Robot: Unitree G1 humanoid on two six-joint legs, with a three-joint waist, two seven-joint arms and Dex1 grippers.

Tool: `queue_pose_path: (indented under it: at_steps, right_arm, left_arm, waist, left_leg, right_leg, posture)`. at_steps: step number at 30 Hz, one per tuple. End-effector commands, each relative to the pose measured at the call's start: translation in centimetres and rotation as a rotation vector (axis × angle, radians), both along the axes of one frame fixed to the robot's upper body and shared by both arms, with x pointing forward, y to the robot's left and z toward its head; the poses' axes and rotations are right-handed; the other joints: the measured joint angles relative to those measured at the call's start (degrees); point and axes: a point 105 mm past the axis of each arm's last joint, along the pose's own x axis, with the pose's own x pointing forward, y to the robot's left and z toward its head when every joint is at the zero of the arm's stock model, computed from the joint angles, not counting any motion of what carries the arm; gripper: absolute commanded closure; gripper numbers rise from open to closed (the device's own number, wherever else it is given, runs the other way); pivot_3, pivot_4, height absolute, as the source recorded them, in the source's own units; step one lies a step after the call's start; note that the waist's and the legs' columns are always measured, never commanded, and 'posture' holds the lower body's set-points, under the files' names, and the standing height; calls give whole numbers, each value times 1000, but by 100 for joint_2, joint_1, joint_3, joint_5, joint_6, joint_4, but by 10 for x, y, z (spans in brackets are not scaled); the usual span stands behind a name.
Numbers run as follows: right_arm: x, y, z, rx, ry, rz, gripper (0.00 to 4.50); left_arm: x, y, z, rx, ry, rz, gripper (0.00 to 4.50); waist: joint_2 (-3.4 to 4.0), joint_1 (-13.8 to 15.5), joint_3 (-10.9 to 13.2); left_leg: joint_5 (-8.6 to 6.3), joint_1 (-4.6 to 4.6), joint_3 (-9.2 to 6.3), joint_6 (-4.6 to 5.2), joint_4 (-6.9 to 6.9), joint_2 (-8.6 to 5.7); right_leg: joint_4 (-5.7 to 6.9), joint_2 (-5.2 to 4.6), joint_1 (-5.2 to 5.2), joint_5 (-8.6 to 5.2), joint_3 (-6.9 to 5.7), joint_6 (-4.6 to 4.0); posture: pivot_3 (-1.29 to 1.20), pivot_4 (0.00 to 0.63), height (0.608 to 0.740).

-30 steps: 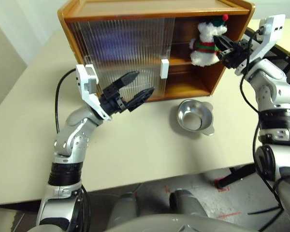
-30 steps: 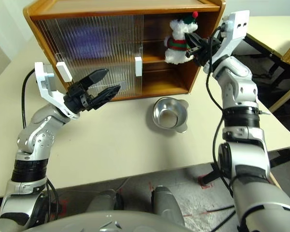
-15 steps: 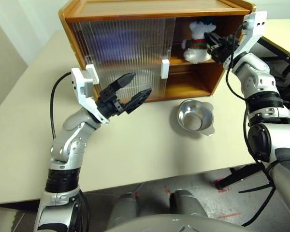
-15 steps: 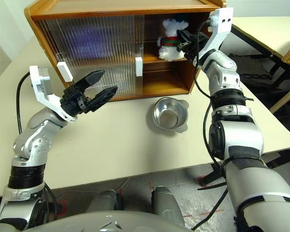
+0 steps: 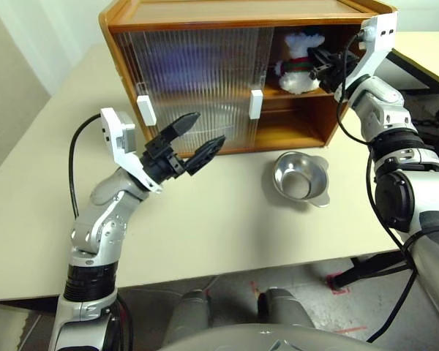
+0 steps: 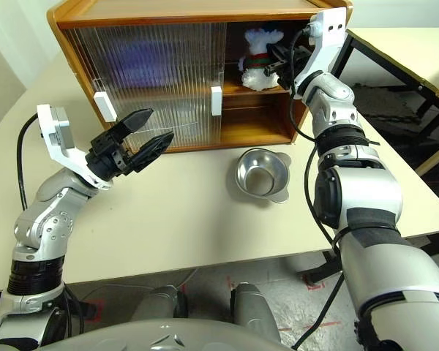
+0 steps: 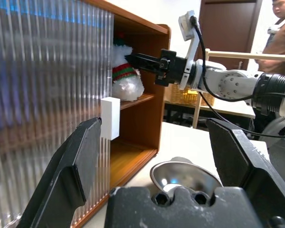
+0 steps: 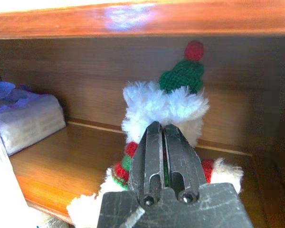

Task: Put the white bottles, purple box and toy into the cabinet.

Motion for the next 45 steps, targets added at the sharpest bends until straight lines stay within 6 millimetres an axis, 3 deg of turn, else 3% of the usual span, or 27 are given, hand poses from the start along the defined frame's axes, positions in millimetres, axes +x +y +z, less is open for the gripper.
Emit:
queue_pose_path:
  at_steps: [1,6,15,19,28,34,39,45]
  right_arm:
    - [1,2,8,-10,-22,-2,4456]
    - [1,0,8,-14,-20,-13,4456]
    - [4,-6,-29,-80,91,-56,4456]
    - [4,-8,-28,-80,90,-75,3404]
    - [2,-12,-5,-77,17,-67,68]
    - [-7,-15,12,-81,-55,-35,24]
    - [-30,-16,13,-69,-87,-1,24]
    - [-87,-13,-5,84,-34,85,24]
  left_arm:
    - [-2,0,0,7,1,3,0]
    - [-3,-1,0,4,1,2,0]
    - [-3,0,2,4,-5,7,0]
    - [-3,0,2,3,-3,8,0]
    - [1,-6,2,-4,-1,-23,0]
    - [4,-10,0,-10,4,-45,0]
    - [6,-13,0,-12,7,-63,0]
    - [7,-15,-1,-9,13,-86,0]
  waist:
    - [0,36,0]
    - [0,105,0]
    - [0,113,0]
    - [0,104,0]
    - [1,95,0]
    - [2,81,0]
    - [1,82,-1]
    - [3,76,-3]
  left_leg:
    - [-4,0,0,-7,-1,0]
    - [-8,-1,1,-15,-14,0]
    - [0,2,0,0,-48,-3]
    - [1,4,0,1,-55,-2]
    - [2,2,0,3,-55,-4]
    - [2,2,0,4,-55,-4]
    - [3,0,-3,4,-54,-2]
    - [3,-3,-7,4,-51,-1]
  right_leg:
    - [-1,0,0,0,0,0]
    - [-2,0,-5,-4,-1,-6]
    - [-16,-2,-6,-5,-3,-8]
    - [-15,-1,-9,-7,-3,-12]
    - [-15,-1,-10,-7,-5,-12]
    - [-16,-1,-10,-7,-4,-12]
    - [-14,-1,-10,-7,-7,-12]
    - [-10,-2,-12,-8,-8,-9]
  posture:
    - [181,0,740]
    - [179,0,740]
    - [186,0,740]
    - [182,0,740]
    - [131,0,740]
    - [103,0,740]
    - [64,0,740]
    - [37,0,740]
